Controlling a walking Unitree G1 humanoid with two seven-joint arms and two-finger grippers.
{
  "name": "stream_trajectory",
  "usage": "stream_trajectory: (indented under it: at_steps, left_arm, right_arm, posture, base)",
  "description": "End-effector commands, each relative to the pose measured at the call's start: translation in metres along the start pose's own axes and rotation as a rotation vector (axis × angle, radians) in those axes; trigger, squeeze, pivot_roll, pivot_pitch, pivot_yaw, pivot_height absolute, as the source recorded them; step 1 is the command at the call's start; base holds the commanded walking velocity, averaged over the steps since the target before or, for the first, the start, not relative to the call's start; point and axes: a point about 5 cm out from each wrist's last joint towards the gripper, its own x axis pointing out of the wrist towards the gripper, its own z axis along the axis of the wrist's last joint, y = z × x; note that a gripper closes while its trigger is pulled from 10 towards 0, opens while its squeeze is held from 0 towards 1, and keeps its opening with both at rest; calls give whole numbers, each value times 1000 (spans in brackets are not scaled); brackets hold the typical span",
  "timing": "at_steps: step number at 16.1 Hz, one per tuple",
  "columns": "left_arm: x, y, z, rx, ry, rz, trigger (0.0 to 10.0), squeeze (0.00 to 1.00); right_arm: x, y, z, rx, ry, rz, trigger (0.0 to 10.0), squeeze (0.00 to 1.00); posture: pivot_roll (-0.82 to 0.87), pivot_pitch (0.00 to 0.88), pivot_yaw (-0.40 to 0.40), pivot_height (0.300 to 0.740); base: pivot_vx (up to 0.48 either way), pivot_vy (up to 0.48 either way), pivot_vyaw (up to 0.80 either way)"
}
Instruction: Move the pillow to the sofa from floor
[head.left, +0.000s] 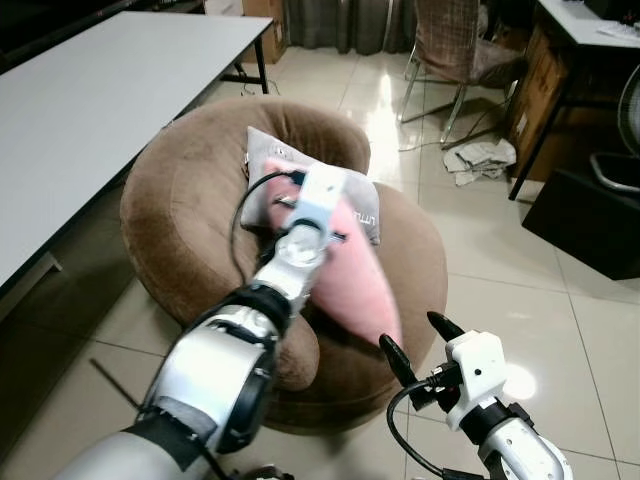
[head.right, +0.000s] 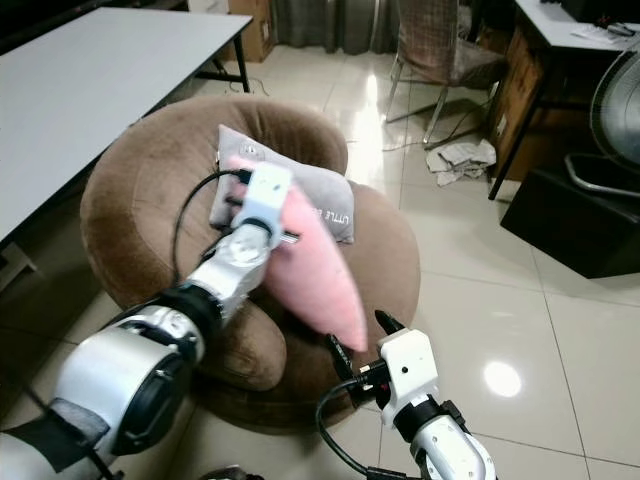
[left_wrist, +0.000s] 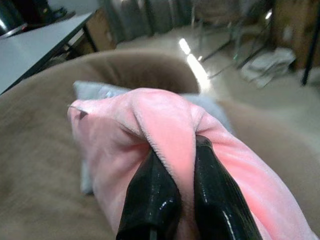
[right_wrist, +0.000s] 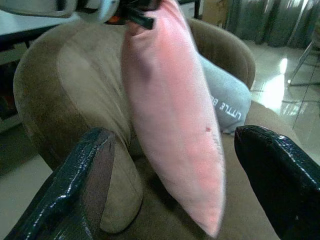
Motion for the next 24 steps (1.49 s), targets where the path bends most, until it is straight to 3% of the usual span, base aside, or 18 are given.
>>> stream_trajectory:
  at_steps: [1, 2, 6, 9, 18, 21, 24]
  left_arm:
    - [0, 10, -4, 19, 18, 39, 10000, 502]
    - [-1, 17, -15, 40, 55, 48, 10000, 1000]
    - [-3, 34, -26, 74, 82, 107, 10000, 1000]
    - [0, 51, -21, 62, 65, 157, 10000, 1000]
    - [3, 65, -12, -16, 48, 147, 10000, 1000]
    - [5, 83, 1, -61, 0, 193, 10000, 1000]
    - [4, 101, 3, -32, -6, 209, 10000, 1000]
  right_arm:
    - [-1, -1, 4, -11, -9, -17, 10000, 0]
    - [0, -4, 5, -15, -16, -43, 10000, 0]
    - [1, -4, 7, -12, -18, -44, 10000, 0]
    - [4, -5, 8, -13, -19, -29, 10000, 0]
    - [9, -7, 9, -13, -25, -12, 10000, 0]
    - [11, -10, 12, -15, -32, -9, 10000, 0]
    - [16, -12, 13, -19, -41, 0, 10000, 0]
  posture:
    - [-80, 98, 82, 740]
    - [-82, 102, 79, 740]
    - [-86, 110, 64, 740]
    - [-77, 114, 41, 740]
    - [-61, 108, 18, 740]
    - [-53, 100, 5, 740]
    - [-39, 90, -10, 740]
  base:
    - [0, 0, 0]
    - [0, 0, 0]
    - [0, 0, 0]
    - [0, 0, 0]
    - [0, 0, 0]
    - [0, 0, 0]
    - [0, 0, 0]
